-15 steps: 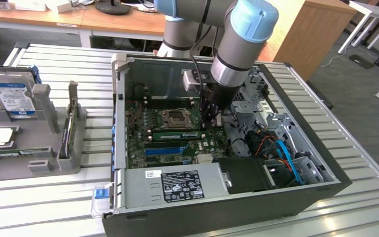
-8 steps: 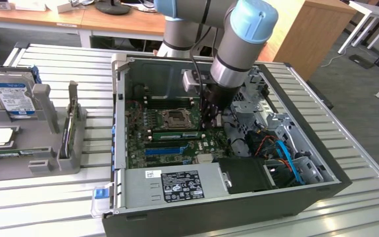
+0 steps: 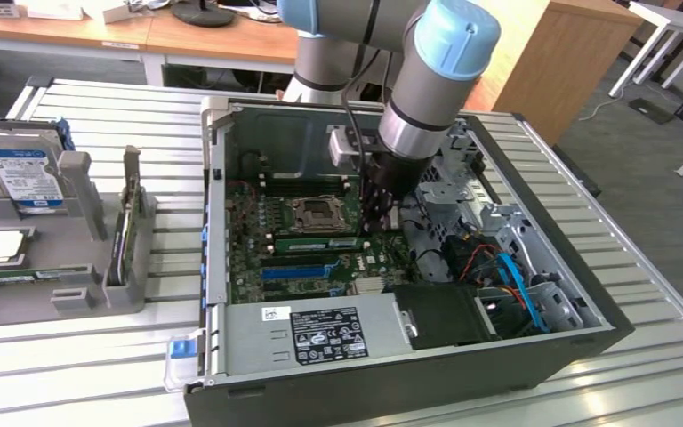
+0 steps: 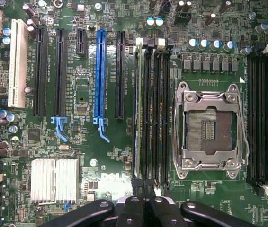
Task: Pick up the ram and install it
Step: 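Press down the ram until it locks into place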
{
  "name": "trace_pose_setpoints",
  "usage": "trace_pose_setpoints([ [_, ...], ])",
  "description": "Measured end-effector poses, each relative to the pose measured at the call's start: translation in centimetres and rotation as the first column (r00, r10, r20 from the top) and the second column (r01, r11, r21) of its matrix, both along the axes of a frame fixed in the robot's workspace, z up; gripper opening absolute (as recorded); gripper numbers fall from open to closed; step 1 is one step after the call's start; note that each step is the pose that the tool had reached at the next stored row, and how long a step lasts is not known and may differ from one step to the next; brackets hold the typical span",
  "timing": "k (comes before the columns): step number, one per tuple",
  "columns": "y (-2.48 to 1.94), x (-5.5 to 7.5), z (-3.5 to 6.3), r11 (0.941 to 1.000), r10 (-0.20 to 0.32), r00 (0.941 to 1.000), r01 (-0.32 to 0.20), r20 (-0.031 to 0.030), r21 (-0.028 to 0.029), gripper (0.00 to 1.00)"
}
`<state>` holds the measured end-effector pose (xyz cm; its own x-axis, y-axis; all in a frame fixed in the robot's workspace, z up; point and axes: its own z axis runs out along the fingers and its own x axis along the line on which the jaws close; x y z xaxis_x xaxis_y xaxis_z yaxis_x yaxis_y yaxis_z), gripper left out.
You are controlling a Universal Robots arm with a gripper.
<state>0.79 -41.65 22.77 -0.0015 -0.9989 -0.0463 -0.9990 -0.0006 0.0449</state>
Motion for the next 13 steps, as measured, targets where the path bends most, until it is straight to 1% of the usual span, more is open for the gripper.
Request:
trace_pose_setpoints([
  [13, 0.0, 0.0, -0.15, 1.0, 0.0, 1.0, 0.0, 0.0001, 0.0003, 0.11],
])
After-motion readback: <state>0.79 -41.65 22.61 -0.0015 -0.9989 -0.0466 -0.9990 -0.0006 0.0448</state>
